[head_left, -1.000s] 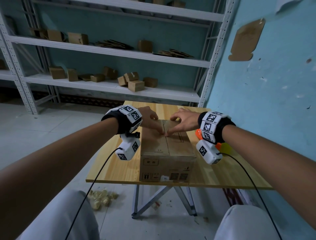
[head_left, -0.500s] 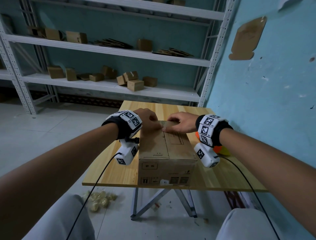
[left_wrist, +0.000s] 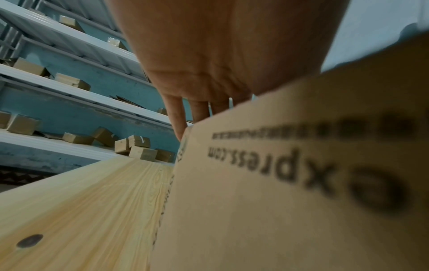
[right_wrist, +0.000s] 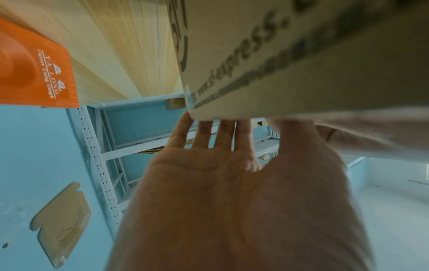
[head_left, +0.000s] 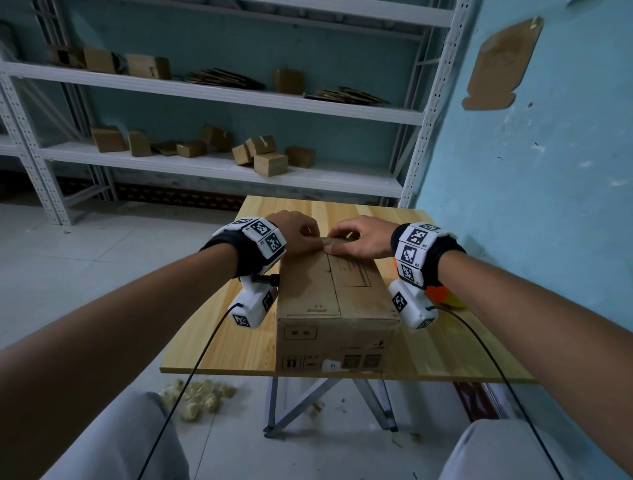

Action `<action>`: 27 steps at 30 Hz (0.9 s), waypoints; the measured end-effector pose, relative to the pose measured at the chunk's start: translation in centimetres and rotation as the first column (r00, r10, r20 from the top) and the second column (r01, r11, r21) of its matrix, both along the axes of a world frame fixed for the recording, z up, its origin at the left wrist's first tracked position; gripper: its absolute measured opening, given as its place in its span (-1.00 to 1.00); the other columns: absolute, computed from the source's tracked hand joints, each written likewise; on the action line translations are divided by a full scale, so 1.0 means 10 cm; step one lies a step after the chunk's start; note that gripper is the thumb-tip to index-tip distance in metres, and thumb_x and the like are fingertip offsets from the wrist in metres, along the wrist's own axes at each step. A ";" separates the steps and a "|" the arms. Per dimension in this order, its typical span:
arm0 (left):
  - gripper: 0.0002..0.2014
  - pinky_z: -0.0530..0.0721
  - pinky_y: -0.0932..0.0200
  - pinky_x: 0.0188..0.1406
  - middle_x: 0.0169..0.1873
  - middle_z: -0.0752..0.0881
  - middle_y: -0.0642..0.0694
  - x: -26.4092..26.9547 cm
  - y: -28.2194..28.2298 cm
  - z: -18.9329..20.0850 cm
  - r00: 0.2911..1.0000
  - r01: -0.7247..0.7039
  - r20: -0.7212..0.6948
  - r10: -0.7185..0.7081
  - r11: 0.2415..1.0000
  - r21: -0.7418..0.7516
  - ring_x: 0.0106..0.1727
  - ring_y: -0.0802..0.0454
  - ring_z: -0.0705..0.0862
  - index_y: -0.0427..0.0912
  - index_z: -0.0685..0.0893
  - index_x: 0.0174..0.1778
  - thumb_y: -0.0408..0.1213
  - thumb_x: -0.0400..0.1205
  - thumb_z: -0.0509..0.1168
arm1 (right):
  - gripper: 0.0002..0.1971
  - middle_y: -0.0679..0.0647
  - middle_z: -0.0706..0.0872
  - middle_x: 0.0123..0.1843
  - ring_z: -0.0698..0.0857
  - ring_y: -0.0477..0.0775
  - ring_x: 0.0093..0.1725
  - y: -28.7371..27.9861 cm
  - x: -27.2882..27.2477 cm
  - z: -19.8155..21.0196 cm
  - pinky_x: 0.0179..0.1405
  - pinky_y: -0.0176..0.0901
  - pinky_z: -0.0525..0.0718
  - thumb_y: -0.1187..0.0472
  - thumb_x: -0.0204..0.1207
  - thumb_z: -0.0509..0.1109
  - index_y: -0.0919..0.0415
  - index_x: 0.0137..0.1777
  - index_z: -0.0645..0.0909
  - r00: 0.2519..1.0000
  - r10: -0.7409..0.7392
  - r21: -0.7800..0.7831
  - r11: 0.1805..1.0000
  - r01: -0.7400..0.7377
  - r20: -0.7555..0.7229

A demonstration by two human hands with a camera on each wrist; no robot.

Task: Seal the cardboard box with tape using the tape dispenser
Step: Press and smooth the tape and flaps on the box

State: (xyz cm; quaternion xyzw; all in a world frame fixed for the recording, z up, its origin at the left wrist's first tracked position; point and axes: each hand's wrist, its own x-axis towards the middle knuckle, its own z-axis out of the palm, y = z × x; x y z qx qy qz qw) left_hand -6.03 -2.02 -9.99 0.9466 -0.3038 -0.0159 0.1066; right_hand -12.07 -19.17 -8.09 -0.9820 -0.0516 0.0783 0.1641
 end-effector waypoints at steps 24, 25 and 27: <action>-0.56 0.46 0.15 0.08 0.14 0.65 -0.08 0.08 0.09 -0.25 0.955 -0.047 -0.294 -0.037 0.961 -0.272 0.13 0.01 0.58 -0.09 0.65 0.27 0.13 0.67 0.15 | -0.32 0.09 0.25 0.70 0.26 0.10 0.65 -0.07 0.00 -0.27 0.49 -0.11 0.26 -0.24 0.66 0.18 0.07 0.69 0.22 0.995 -0.080 0.174 0.981 0.089 -0.059; -0.57 0.45 0.14 0.09 0.18 0.64 -0.10 0.09 0.09 -0.27 0.947 -0.053 -0.318 -0.046 0.954 -0.295 0.14 0.01 0.58 -0.09 0.62 0.30 0.12 0.68 0.14 | -0.30 0.09 0.19 0.72 0.23 0.11 0.67 -0.07 0.00 -0.29 0.54 -0.07 0.24 -0.24 0.66 0.18 0.08 0.70 0.19 0.996 -0.080 0.182 0.979 0.087 -0.047; -0.57 0.47 0.13 0.11 0.24 0.62 -0.11 0.10 0.09 -0.31 0.928 -0.069 -0.366 -0.068 0.935 -0.349 0.18 0.00 0.58 -0.06 0.56 0.34 0.12 0.68 0.15 | -0.29 0.07 0.12 0.74 0.18 0.12 0.69 -0.09 0.02 -0.33 0.58 -0.01 0.22 -0.22 0.65 0.19 0.07 0.71 0.15 0.997 -0.078 0.210 0.974 0.081 -0.024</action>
